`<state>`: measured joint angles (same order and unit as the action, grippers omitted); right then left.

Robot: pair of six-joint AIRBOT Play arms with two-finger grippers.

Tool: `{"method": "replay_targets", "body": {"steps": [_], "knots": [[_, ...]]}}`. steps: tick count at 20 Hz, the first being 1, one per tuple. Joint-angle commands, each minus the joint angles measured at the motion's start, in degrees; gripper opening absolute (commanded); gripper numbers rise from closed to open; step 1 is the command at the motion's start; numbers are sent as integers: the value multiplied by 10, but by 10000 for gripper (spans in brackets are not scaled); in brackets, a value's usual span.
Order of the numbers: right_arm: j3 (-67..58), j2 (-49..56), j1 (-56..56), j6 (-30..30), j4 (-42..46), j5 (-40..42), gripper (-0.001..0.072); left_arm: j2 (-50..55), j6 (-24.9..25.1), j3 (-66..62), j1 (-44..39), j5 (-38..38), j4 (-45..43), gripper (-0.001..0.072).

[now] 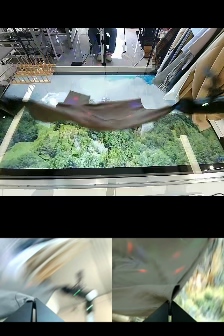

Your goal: Fold the clothes and pants, and hang the long-sleeved shirts on hangers.

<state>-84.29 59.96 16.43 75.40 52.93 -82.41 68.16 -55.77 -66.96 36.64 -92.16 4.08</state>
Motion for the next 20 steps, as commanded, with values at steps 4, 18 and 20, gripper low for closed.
{"method": "replay_targets", "body": {"steps": [4, 18, 20], "knots": [[-246, -178, 0, -5, 78, 167, 13, -81, -8, -223, 111, 88, 596, 3], [-240, 25, -2, -8, 12, 59, 12, -9, -3, -219, -79, 132, 33, 4], [-163, 89, -20, -18, 24, 75, 13, 21, 39, -125, -143, 179, -42, 4]]}}
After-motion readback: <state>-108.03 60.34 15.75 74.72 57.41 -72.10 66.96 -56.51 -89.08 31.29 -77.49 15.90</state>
